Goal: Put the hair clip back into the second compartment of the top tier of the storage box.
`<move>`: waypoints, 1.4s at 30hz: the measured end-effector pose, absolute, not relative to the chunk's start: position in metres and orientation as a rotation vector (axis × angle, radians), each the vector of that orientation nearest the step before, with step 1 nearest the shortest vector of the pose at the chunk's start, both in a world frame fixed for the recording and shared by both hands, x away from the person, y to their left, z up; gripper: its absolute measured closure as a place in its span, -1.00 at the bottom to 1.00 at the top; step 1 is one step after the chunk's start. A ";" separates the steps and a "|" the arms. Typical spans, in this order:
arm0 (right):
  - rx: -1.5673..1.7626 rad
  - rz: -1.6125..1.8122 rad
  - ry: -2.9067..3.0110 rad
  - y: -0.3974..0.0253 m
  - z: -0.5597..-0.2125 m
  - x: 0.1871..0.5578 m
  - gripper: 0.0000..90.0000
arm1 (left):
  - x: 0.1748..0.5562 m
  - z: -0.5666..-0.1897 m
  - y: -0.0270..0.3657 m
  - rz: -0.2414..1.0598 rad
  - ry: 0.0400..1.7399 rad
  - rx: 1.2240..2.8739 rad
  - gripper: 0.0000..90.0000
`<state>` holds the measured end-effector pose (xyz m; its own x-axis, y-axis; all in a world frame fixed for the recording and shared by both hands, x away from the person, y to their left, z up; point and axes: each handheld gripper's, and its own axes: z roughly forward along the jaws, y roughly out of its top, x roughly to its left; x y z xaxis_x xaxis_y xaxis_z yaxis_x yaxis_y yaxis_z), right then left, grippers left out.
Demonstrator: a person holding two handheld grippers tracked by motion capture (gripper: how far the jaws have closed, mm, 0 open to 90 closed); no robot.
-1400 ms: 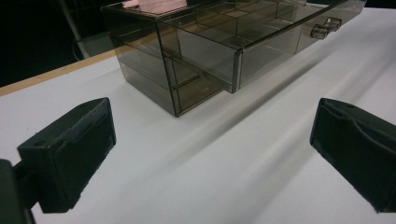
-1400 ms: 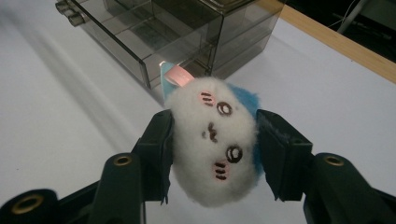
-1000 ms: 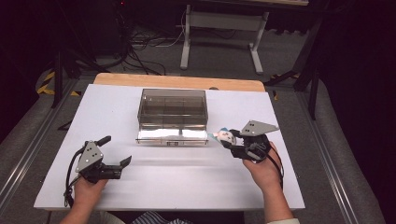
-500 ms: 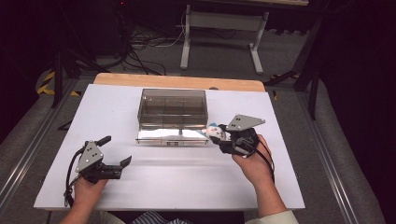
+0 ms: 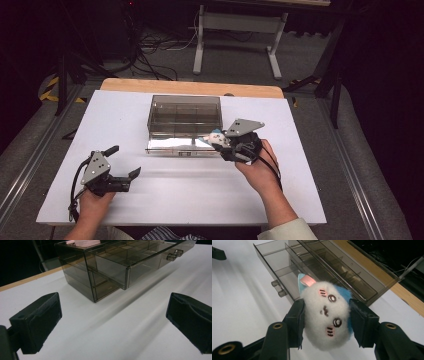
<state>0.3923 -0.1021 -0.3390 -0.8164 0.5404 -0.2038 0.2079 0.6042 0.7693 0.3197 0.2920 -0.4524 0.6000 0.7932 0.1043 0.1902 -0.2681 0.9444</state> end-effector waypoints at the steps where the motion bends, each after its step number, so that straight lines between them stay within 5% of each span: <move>1: 0.590 1.075 2.421 -0.097 -0.339 0.393 0.11 | 0.320 -0.452 0.292 0.721 0.801 1.783 -0.97; 42: 0.563 0.934 2.483 -0.031 -0.350 0.418 0.10 | 0.320 -0.452 0.292 0.716 0.801 1.780 -0.97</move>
<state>0.4175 -0.0307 -0.3505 -0.8267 0.5063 -0.2455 0.2190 0.6915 0.6884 0.3199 0.2923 -0.4523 0.6028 0.7913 0.1020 0.1891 -0.2659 0.9453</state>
